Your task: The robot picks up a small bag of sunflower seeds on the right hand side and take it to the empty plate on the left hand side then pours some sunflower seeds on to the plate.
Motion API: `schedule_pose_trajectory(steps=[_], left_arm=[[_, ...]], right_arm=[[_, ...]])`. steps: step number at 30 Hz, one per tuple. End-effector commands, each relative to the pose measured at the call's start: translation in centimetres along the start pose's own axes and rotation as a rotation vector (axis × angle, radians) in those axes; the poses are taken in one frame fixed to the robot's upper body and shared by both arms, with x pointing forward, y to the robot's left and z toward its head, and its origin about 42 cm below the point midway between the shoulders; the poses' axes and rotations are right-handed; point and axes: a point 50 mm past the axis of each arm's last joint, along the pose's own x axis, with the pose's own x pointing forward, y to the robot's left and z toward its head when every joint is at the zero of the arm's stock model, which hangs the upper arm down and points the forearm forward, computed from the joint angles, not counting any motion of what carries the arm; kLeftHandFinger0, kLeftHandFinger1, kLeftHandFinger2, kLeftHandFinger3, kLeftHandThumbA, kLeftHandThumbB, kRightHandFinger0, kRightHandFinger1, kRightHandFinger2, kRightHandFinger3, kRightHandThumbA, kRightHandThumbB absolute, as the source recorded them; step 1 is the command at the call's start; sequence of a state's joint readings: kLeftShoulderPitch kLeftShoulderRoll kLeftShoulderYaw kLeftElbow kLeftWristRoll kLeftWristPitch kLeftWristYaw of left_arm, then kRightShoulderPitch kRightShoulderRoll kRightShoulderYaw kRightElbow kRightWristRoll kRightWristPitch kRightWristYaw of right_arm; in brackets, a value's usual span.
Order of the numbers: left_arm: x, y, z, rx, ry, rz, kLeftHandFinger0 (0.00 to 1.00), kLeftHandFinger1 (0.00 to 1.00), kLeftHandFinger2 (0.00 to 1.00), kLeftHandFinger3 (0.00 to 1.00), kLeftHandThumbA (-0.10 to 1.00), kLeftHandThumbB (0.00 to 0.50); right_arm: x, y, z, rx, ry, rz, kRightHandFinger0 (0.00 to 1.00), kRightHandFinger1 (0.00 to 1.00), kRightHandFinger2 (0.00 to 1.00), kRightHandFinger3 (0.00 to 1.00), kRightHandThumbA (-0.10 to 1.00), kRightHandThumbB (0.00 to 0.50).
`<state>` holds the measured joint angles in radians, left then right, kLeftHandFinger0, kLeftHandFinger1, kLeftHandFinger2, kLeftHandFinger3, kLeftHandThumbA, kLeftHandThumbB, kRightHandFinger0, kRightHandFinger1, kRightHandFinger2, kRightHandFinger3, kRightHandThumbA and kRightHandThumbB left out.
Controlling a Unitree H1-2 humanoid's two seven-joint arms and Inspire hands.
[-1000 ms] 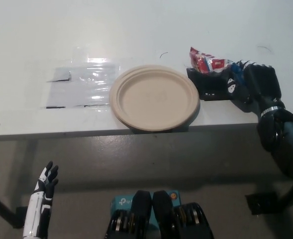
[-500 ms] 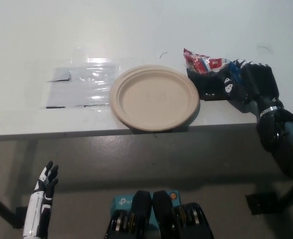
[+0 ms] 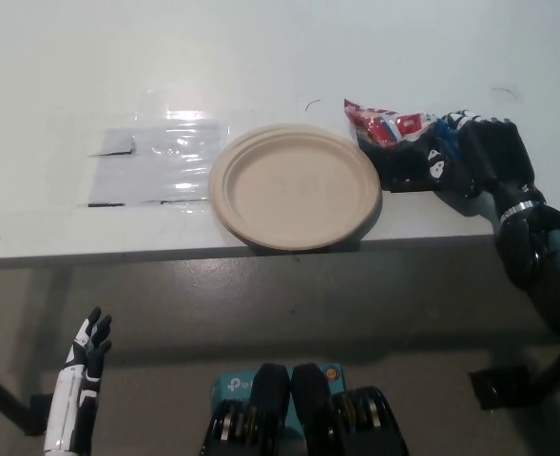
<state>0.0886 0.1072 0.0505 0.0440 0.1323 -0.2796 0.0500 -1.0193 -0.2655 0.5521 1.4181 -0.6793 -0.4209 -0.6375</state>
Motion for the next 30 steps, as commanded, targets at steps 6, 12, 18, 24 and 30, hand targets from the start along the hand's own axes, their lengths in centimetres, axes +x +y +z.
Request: schedule_pose_trajectory(steps=[6, 12, 18, 24, 30], left_arm=[[0.4, 0.7, 0.8, 0.028, -0.058, -0.004, 1.00, 1.00, 1.00, 1.00, 1.00, 0.000], [0.3, 0.8, 0.7, 0.034, -0.057, -0.003, 1.00, 1.00, 1.00, 1.00, 1.00, 0.009], [0.3, 0.7, 0.8, 0.039, -0.058, -0.006, 1.00, 1.00, 1.00, 1.00, 1.00, 0.016], [0.3, 0.7, 0.7, 0.030, -0.055, -0.005, 1.00, 1.00, 1.00, 1.00, 1.00, 0.030], [0.5, 0.8, 0.8, 0.036, -0.061, -0.005, 1.00, 1.00, 1.00, 1.00, 1.00, 0.026]], right_arm=[[4.0, -4.8, 2.6, -0.023, -0.150, -0.142, 0.00, 0.20, 0.70, 0.56, -0.10, 0.119], [4.0, -4.6, 3.0, -0.026, -0.162, -0.142, 0.00, 0.18, 0.67, 0.54, -0.10, 0.116], [4.2, -4.8, 3.2, -0.072, -0.191, -0.134, 0.00, 0.16, 0.65, 0.53, -0.10, 0.118], [4.6, -5.0, 3.6, -0.175, -0.242, -0.126, 0.00, 0.20, 0.69, 0.56, -0.10, 0.133], [5.1, -5.4, 4.4, -0.262, -0.289, -0.126, 0.00, 0.23, 0.71, 0.55, -0.10, 0.177]])
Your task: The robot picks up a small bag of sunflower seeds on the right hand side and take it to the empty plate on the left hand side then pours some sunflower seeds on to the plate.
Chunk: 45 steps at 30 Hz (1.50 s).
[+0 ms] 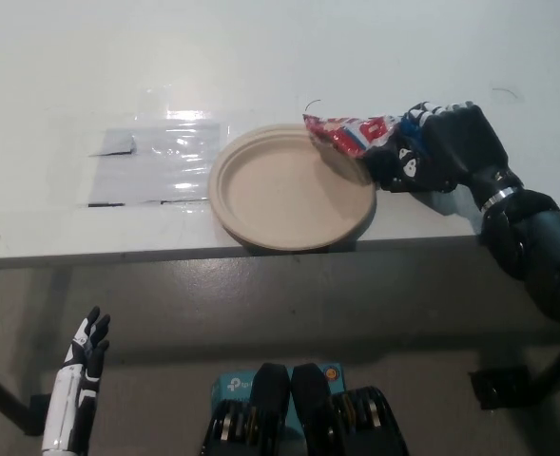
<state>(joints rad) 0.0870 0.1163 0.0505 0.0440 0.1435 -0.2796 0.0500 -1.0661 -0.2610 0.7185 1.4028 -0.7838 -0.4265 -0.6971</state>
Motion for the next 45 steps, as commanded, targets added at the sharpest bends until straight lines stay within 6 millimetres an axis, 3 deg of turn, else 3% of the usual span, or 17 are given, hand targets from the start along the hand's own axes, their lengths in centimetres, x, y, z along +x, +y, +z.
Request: schedule_pose_trajectory(steps=[1, 8, 11, 19, 21, 24, 27, 29, 32, 34, 38, 39, 41, 43, 45], left_arm=[[0.4, 0.5, 0.8, 0.016, -0.058, 0.000, 1.00, 1.00, 1.00, 1.00, 1.00, 0.027], [0.4, 0.6, 0.9, 0.025, -0.063, -0.001, 1.00, 1.00, 1.00, 1.00, 1.00, 0.008], [0.5, 0.6, 0.9, 0.019, -0.067, -0.001, 1.00, 1.00, 1.00, 1.00, 1.00, 0.002], [0.5, 0.6, 0.9, 0.027, -0.065, -0.004, 1.00, 1.00, 1.00, 1.00, 1.00, 0.014], [0.5, 0.6, 0.9, 0.026, -0.068, -0.003, 1.00, 1.00, 1.00, 1.00, 1.00, 0.014], [0.6, 0.6, 1.0, 0.030, -0.068, -0.002, 1.00, 1.00, 1.00, 1.00, 1.00, 0.026], [0.7, 0.6, 1.1, 0.030, -0.070, -0.003, 1.00, 1.00, 1.00, 1.00, 1.00, 0.027], [0.7, 0.6, 1.1, 0.025, -0.071, -0.003, 1.00, 1.00, 1.00, 1.00, 1.00, 0.024], [0.7, 0.6, 1.1, 0.029, -0.072, -0.007, 1.00, 1.00, 1.00, 1.00, 1.00, 0.023], [0.6, 0.6, 1.2, 0.029, -0.072, -0.002, 1.00, 1.00, 1.00, 1.00, 1.00, 0.006], [0.7, 0.6, 1.2, 0.034, -0.076, -0.005, 1.00, 1.00, 1.00, 1.00, 1.00, 0.001], [0.7, 0.6, 1.2, 0.036, -0.076, -0.005, 1.00, 1.00, 1.00, 1.00, 1.00, 0.003], [0.8, 0.6, 1.2, 0.029, -0.074, -0.004, 1.00, 1.00, 1.00, 1.00, 1.00, 0.010], [0.9, 0.6, 1.2, 0.028, -0.079, -0.002, 1.00, 1.00, 1.00, 1.00, 1.00, 0.009], [0.8, 0.6, 1.2, 0.023, -0.076, -0.002, 1.00, 1.00, 1.00, 1.00, 1.00, 0.010]], right_arm=[[3.6, -4.8, 0.4, -0.109, -0.076, -0.141, 0.00, 0.25, 0.72, 0.54, -0.10, 0.180], [4.3, -5.5, 0.8, -0.213, -0.126, -0.138, 0.00, 0.27, 0.75, 0.56, -0.10, 0.203], [4.5, -5.8, 0.8, -0.217, -0.129, -0.136, 0.00, 0.27, 0.74, 0.55, -0.10, 0.188], [5.3, -6.9, 1.1, -0.331, -0.173, -0.153, 0.00, 0.24, 0.72, 0.52, -0.10, 0.234], [5.6, -7.2, 1.2, -0.333, -0.177, -0.155, 0.00, 0.23, 0.72, 0.52, -0.10, 0.224], [5.8, -7.8, 1.2, -0.404, -0.225, -0.175, 0.00, 0.08, 0.58, 0.41, -0.10, 0.287], [6.2, -8.3, 1.2, -0.430, -0.229, -0.173, 0.00, 0.00, 0.49, 0.34, -0.10, 0.295], [6.4, -8.9, 1.2, -0.469, -0.250, -0.193, 0.00, 0.00, 0.36, 0.26, -0.10, 0.267], [6.7, -9.4, 1.3, -0.517, -0.263, -0.212, 0.00, 0.00, 0.34, 0.21, -0.10, 0.254], [7.0, -9.8, 1.5, -0.550, -0.266, -0.218, 0.00, 0.00, 0.35, 0.24, -0.10, 0.279], [7.1, -10.3, 1.6, -0.556, -0.298, -0.271, 0.00, 0.00, 0.32, 0.12, -0.10, 0.303], [7.2, -10.5, 1.7, -0.573, -0.301, -0.271, 0.00, 0.00, 0.33, 0.10, -0.10, 0.266], [7.4, -10.7, 1.7, -0.589, -0.304, -0.269, 0.00, 0.00, 0.36, 0.10, -0.10, 0.260], [7.5, -10.9, 1.7, -0.618, -0.317, -0.266, 0.00, 0.00, 0.27, 0.21, -0.10, 0.290], [7.4, -10.9, 1.7, -0.659, -0.341, -0.275, 0.00, 0.00, 0.08, 0.23, -0.10, 0.308]])
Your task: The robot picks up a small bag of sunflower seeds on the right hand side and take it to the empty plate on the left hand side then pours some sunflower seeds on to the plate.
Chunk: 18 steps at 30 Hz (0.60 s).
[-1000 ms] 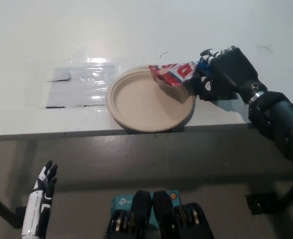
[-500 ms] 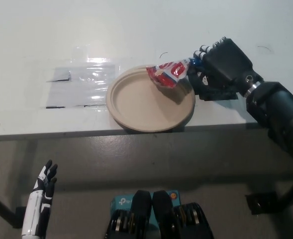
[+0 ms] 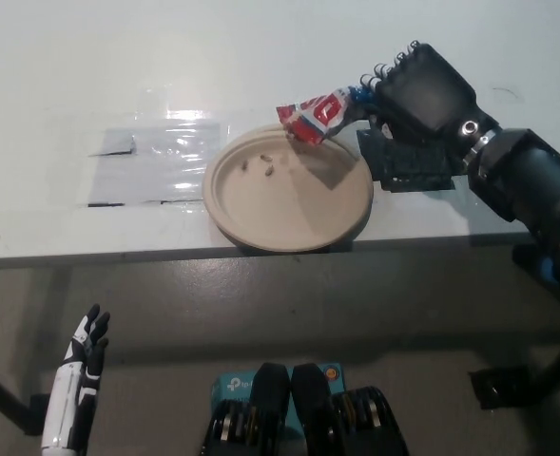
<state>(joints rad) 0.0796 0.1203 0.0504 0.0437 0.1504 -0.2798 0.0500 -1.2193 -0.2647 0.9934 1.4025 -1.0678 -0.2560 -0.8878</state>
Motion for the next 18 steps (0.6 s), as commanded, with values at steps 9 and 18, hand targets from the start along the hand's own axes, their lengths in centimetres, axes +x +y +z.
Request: schedule_pose_trajectory(steps=[9, 18], left_arm=[[0.8, 0.7, 1.3, 0.028, -0.079, 0.003, 1.00, 1.00, 1.00, 1.00, 1.00, 0.012], [1.3, 0.7, 1.4, 0.022, -0.091, 0.001, 1.00, 1.00, 1.00, 1.00, 1.00, 0.014]], right_arm=[[2.3, -4.4, -4.0, -0.164, -0.032, -0.177, 0.00, 0.00, 0.00, 0.14, -0.10, 0.275], [0.9, -4.1, -4.3, -0.224, -0.140, -0.228, 0.00, 0.00, 0.00, 0.05, -0.10, 0.280]])
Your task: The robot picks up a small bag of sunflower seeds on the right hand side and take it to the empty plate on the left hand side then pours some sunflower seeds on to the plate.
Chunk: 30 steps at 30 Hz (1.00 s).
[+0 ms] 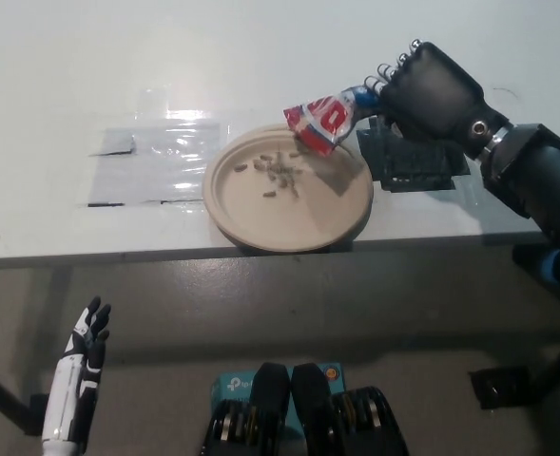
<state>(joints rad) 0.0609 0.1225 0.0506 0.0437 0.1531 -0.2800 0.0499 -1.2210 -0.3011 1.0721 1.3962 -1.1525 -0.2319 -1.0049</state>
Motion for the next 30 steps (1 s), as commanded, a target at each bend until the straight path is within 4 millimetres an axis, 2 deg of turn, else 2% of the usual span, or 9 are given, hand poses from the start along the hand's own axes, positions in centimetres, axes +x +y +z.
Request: schedule_pose_trajectory(steps=[1, 5, 8, 12, 15, 16, 19, 23, 30], left_arm=[[0.6, 0.7, 1.0, 0.017, -0.071, 0.002, 1.00, 1.00, 1.00, 1.00, 1.00, 0.015], [1.0, 0.7, 1.1, 0.017, -0.070, 0.003, 1.00, 1.00, 1.00, 1.00, 1.00, 0.028], [0.7, 0.5, 1.0, 0.015, -0.061, 0.000, 1.00, 1.00, 1.00, 1.00, 1.00, 0.113], [0.7, 0.6, 0.9, 0.010, -0.060, -0.001, 1.00, 1.00, 1.00, 1.00, 1.00, 0.137], [0.5, 0.6, 0.9, 0.011, -0.061, -0.003, 1.00, 1.00, 1.00, 1.00, 1.00, 0.107], [0.6, 0.6, 0.9, 0.011, -0.064, -0.002, 1.00, 1.00, 1.00, 1.00, 1.00, 0.102], [0.6, 0.6, 0.9, 0.013, -0.063, -0.002, 1.00, 1.00, 1.00, 1.00, 1.00, 0.091], [0.3, 0.5, 0.8, 0.014, -0.054, -0.001, 1.00, 1.00, 1.00, 1.00, 1.00, 0.086], [0.3, 0.6, 0.7, 0.012, -0.053, 0.004, 1.00, 1.00, 1.00, 1.00, 1.00, 0.067]], right_arm=[[1.9, -3.6, -4.3, -0.114, -0.040, -0.180, 0.00, 0.00, 0.00, 0.03, -0.10, 0.277], [2.2, -4.1, -4.6, -0.068, -0.010, -0.208, 0.00, 0.00, 0.24, 0.08, -0.10, 0.267], [1.7, -3.4, -3.3, 0.033, 0.056, -0.253, 0.00, 0.00, 0.17, 0.06, -0.10, 0.292], [0.8, -2.0, -1.6, 0.207, 0.166, -0.242, 0.00, 0.08, 0.51, 0.02, -0.10, 0.300], [-0.5, -0.9, -0.4, 0.287, 0.240, -0.265, 0.00, 0.24, 0.77, 0.31, -0.10, 0.274], [-0.9, -0.6, -0.1, 0.309, 0.272, -0.270, 0.00, 0.25, 0.77, 0.43, -0.10, 0.260], [-1.7, 0.1, 0.7, 0.373, 0.325, -0.265, 0.00, 0.24, 0.74, 0.54, -0.10, 0.196], [-2.7, 1.1, 2.0, 0.435, 0.391, -0.253, 0.00, 0.00, 0.77, 0.69, -0.10, 0.183], [-3.9, 1.9, 3.0, 0.519, 0.470, -0.270, 0.00, 0.03, 0.71, 0.65, -0.10, 0.211]])
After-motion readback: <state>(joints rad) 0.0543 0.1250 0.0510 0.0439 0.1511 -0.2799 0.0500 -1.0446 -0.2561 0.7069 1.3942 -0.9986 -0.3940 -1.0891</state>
